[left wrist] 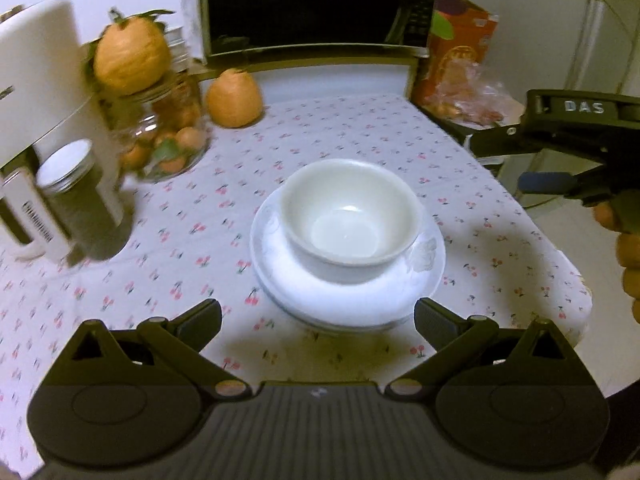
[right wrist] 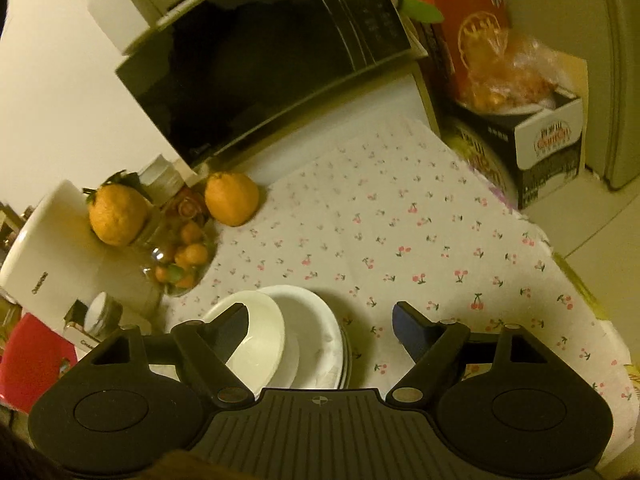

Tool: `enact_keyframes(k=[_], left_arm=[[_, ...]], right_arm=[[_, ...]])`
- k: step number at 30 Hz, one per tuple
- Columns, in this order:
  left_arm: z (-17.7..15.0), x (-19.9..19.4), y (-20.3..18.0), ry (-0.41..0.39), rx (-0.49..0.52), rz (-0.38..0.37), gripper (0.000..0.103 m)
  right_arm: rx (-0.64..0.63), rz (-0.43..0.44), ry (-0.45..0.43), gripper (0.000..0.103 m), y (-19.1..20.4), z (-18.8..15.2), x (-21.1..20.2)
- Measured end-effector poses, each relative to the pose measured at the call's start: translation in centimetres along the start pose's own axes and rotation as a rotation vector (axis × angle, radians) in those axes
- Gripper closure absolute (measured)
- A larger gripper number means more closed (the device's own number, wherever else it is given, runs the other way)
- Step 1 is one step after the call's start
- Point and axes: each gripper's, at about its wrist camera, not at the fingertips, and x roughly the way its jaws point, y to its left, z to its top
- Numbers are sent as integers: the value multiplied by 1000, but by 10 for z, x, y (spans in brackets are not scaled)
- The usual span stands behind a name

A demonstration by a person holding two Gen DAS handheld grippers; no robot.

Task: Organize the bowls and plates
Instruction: 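Open both grippers and pull them back from the stacked dishes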

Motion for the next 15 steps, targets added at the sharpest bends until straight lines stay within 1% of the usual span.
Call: enact_keyframes(k=[4,6,10,13,15], left_arm=[[-8,-5,-6,14,-28,68,0],[-11,-4,-10,31,-11,79,0],[-17,-2,-16,51,44,105,0],[-21,-1,-13,65,87,144,0],[-23,0,-6,63,80,176,0]], right_arm=[[-43,-1,-27,22,8,-11,-6],[-84,-3,-28,22,14,-16,-6],[-170,-18,-73,22,23,-24,-6],[-222,-42,-79,22,25,-25,-3],[-251,-59,-70,22,25,-26,-1]])
